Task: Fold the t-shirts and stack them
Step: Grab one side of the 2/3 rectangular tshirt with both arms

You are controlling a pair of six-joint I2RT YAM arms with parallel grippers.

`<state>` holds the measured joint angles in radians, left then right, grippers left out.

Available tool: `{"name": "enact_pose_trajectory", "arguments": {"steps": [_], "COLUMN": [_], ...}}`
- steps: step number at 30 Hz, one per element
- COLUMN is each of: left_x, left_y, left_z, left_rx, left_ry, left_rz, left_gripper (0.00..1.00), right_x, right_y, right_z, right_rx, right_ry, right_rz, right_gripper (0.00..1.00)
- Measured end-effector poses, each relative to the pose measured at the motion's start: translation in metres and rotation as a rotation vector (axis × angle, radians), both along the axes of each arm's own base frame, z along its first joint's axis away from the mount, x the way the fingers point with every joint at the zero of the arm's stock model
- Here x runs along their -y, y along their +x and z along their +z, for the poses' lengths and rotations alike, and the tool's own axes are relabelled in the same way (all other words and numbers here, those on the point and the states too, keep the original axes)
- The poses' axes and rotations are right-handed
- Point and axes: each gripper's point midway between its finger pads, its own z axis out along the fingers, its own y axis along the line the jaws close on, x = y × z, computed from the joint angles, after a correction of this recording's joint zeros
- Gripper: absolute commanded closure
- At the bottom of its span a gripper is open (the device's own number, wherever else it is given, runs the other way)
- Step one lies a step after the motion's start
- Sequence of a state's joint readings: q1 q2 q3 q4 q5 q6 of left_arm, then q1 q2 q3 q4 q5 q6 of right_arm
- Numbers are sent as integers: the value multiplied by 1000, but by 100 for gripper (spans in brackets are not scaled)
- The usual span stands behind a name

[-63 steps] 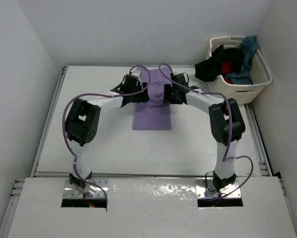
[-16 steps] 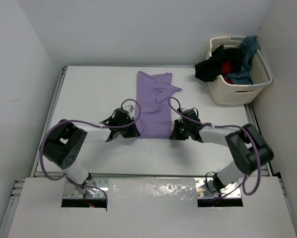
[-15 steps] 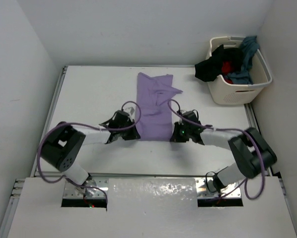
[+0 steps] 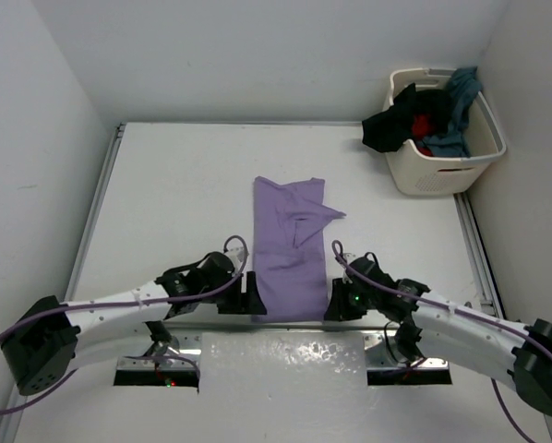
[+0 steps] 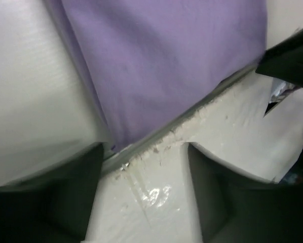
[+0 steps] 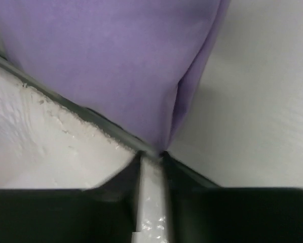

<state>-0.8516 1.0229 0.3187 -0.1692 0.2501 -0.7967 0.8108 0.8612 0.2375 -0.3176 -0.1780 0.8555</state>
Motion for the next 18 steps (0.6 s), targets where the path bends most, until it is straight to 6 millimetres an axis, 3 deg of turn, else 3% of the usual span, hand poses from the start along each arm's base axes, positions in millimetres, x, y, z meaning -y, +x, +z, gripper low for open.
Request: {"name": "enact_pose_trajectory", "arguments": {"steps": [1,2,4,6,9,13,14,16,18], "left_x": [0,-1,-5,-8,-6,-1,-4,-22,-40], "left_y": [-3,-5,-4,4,31,96,114,157,187], "left_z": [4,6,9,15,38,83,90,100,101], "left_rx": [0,-7,-13,6,95,271,299,351,374], "left_ry": [-6,-1,32,81,142,140,128,115,134], "left_rz": [-4,-3,12,23,64,188,230,342,412], "left_gripper": [23,21,19,0,0,0,0,0,0], "right_x": [0,2,11,20,27,44,52,70,78], "right_y": [-3,-5,-6,2,35,104,119,148,173], "right_z": [2,1,1,9,39,78,79,79,75], "right_rx": [-5,-14,-17,8,120,261,277,302,303], "right_ry": [3,-9,-65,-131,-213,-249,-272,-344,-414], "right_rz": [2,-6,-12,-34,-97,-272,-306,-363,-365], "right_gripper": [46,41,34,33,27,27,28,39,41]}}
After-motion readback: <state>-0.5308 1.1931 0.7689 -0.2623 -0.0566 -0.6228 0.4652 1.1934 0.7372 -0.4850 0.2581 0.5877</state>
